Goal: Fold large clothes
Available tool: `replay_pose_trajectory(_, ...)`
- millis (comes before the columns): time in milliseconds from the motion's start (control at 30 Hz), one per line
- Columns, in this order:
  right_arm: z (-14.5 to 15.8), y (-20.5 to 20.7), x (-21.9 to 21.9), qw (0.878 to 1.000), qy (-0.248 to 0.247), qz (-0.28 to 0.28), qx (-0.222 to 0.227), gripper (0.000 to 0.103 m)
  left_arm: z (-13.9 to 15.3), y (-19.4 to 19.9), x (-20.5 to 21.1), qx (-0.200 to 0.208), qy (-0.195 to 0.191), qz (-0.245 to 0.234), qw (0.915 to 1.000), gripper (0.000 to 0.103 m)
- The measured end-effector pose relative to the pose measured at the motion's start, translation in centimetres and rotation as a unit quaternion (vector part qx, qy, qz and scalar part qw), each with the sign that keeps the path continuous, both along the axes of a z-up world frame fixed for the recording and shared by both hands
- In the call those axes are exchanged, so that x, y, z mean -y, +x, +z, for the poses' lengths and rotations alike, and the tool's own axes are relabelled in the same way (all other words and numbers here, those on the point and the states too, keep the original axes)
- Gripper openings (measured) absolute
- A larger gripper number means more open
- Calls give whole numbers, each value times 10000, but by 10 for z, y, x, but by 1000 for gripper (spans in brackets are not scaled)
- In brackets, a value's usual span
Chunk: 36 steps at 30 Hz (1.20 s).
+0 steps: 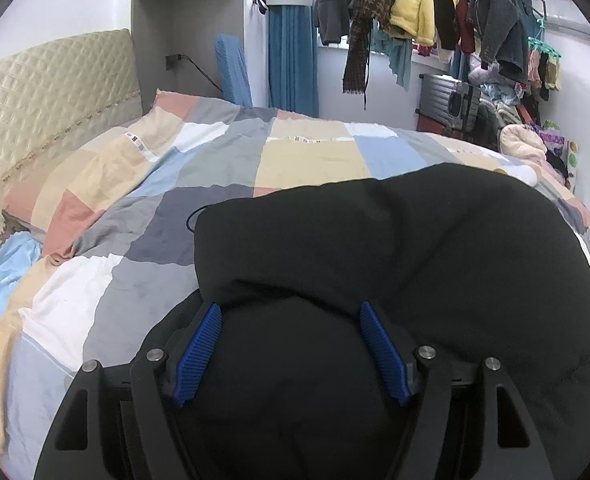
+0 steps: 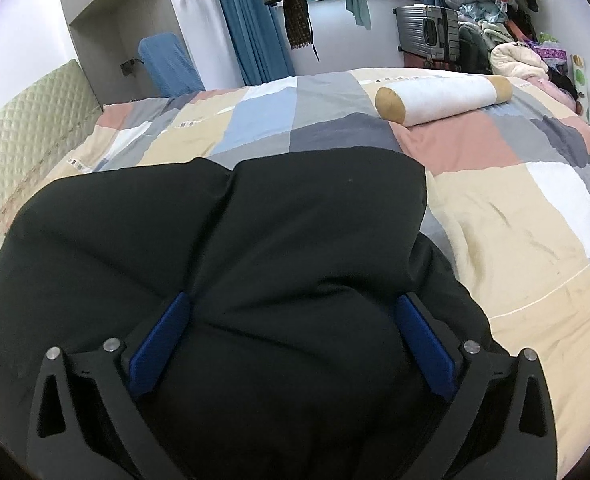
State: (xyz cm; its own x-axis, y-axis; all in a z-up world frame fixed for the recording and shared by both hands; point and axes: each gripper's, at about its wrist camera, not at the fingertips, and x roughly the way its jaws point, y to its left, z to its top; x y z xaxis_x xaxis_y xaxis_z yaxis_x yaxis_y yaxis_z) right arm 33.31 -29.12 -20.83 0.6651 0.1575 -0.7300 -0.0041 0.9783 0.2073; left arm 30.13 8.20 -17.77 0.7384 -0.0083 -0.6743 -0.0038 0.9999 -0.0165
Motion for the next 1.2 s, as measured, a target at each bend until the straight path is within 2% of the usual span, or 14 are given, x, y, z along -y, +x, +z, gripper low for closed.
replay_pose_trajectory(133, 9, -8, 0, 9998, -61, -171, 89, 102, 9, -10, -5, 93, 19, 153, 9998, 72)
replay_pose_trajectory(200, 22, -16, -4, 9993, -258, -133, 242, 102, 19, -18, -7, 122, 45, 239, 9996, 72)
replay_pose_trajectory(233, 31, -22, -7, 9989, -295, -108, 362, 102, 28, -25, -6, 137, 34, 243, 9996, 72)
replay_pose_trajectory(333, 64, -41, -12, 9981, 96, 50, 615, 102, 56, -46, -8, 290, -158, 227, 9992, 72)
replay_pose_trajectory(433, 100, -65, -17, 9950, 255, 104, 961, 102, 86, -69, -8, 532, -289, 220, 9979, 72)
replay_pose_trajectory(500, 122, -82, -19, 9928, 314, 108, 1154, 103, 107, -84, -6, 677, -241, 256, 9971, 82)
replay_pose_trajectory(633, 172, -120, -21, 9878, 266, 154, 1526, 103, 154, -118, 2, 971, -146, 218, 9949, 83)
replay_pose_trajectory(833, 233, -166, -25, 9790, 339, 409, 1966, 103, 216, -167, 16, 1180, -30, 147, 9929, 84)
replay_pose_trajectory(967, 260, -196, -28, 9741, 317, 536, 2175, 103, 252, -207, 25, 1433, -157, 0, 9896, 90)
replay_pose_trajectory(1200, 285, -244, -40, 9673, 218, 799, 2397, 103, 287, -256, 35, 1623, -209, -198, 9863, 90)
